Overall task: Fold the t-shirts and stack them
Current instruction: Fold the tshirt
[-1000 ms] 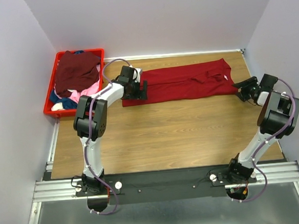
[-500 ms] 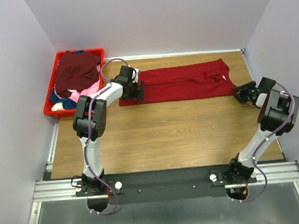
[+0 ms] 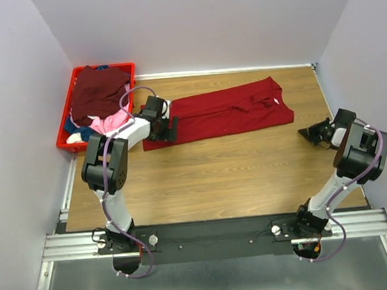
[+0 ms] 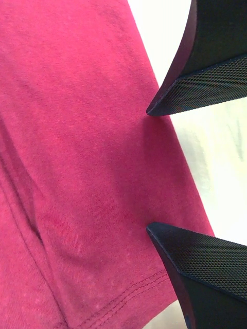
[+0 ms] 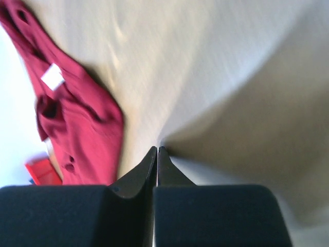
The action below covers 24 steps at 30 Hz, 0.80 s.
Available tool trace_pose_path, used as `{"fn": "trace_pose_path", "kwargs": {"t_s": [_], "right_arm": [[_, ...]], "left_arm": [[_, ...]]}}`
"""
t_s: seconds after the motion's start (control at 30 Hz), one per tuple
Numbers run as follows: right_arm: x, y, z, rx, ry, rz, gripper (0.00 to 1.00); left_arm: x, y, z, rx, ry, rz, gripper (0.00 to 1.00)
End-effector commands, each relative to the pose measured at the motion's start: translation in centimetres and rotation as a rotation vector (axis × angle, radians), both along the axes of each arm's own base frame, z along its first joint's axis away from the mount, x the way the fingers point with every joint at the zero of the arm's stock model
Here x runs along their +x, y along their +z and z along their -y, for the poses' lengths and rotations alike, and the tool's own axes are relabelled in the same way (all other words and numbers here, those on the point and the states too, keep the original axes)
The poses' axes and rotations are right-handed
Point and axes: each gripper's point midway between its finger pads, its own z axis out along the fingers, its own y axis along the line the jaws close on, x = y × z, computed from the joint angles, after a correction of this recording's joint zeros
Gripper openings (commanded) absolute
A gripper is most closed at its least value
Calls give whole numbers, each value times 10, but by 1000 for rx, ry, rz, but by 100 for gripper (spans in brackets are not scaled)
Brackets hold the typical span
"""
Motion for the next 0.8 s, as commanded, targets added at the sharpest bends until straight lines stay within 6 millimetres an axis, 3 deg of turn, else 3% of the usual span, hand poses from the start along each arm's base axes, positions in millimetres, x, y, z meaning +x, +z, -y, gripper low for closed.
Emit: {"fn": "trace_pose_path", "kwargs": {"t_s": [0.0, 0.07, 0.17, 0.23, 0.33, 0.47, 0.5, 0.57, 0.67, 0.77], "right_arm": [[-38, 5, -12, -39, 31, -63, 13], [-37, 18, -17, -68, 76, -20, 26], [-18, 48, -33, -79, 164, 75, 34], [-1, 65, -48, -88, 219, 132, 34], [26, 69, -62, -91, 275, 165, 34], [58, 62, -72, -84, 308, 165, 34], [61, 45, -74, -62, 308, 134, 34], [69, 35, -68, -66, 294, 113, 34], [64, 7, -60, -86, 258, 34, 34], [41, -16, -57, -93, 234, -92, 35]], "left_arm": [[-44, -22, -21, 56, 30, -120, 93], [-48, -20, -23, 54, 33, -107, 93], [-50, -23, -23, 56, 33, -112, 93], [-49, -24, -23, 54, 31, -111, 93], [-48, -22, -21, 48, 31, -105, 93], [-47, -20, -22, 51, 31, -99, 93], [-47, -19, -22, 49, 32, -99, 93], [-48, -19, -21, 41, 29, -101, 93], [-50, -18, -21, 37, 30, -101, 93], [-50, -17, -23, 47, 35, -101, 93]]}}
